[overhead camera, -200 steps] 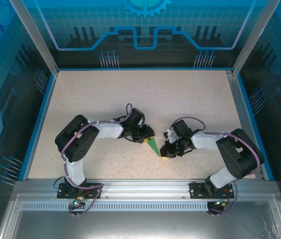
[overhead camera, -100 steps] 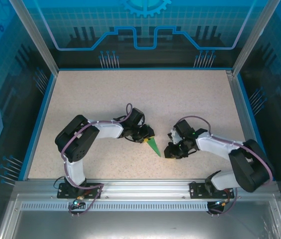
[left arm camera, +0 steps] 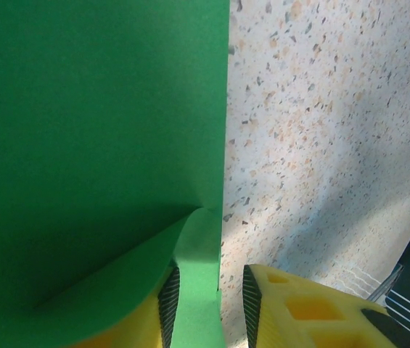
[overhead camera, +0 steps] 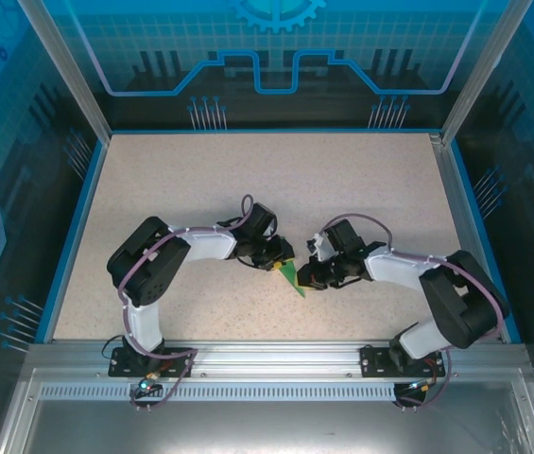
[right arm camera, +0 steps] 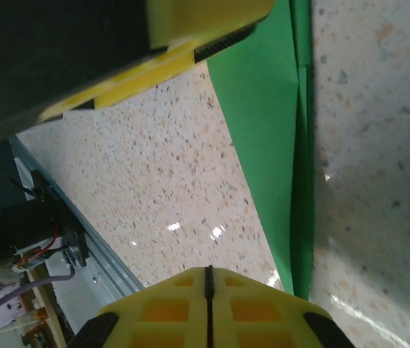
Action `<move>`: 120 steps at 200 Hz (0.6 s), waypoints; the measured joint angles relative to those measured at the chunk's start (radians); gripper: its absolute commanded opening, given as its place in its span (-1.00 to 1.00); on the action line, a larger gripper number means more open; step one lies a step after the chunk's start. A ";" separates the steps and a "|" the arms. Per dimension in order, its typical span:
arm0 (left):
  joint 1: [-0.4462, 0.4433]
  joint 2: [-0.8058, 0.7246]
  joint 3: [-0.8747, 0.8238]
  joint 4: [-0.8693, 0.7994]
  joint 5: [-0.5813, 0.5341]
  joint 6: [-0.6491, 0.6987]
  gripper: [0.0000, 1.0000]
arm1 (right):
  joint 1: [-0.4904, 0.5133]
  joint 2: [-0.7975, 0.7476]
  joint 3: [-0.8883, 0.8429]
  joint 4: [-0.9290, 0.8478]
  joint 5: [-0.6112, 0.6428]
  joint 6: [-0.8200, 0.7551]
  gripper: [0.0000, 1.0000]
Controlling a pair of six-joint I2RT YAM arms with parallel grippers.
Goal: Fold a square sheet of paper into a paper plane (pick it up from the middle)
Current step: Fold the wing for the fifth time at the center of the table.
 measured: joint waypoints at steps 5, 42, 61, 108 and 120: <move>0.000 0.000 0.001 0.000 0.000 0.000 -0.32 | 0.001 0.011 0.000 0.016 -0.006 0.008 -0.86; 0.000 0.001 0.002 0.000 0.000 0.000 -0.33 | 0.006 0.074 0.013 0.084 -0.025 0.042 -0.89; 0.000 0.001 0.001 0.000 0.000 0.001 -0.32 | 0.006 0.098 0.019 0.103 -0.026 0.048 -0.89; 0.000 0.001 0.001 0.000 0.000 0.000 -0.33 | -0.010 0.165 0.016 0.132 -0.036 0.047 -0.89; 0.000 0.001 0.001 0.000 0.000 0.000 -0.33 | -0.012 0.179 0.003 0.153 -0.043 0.044 -0.89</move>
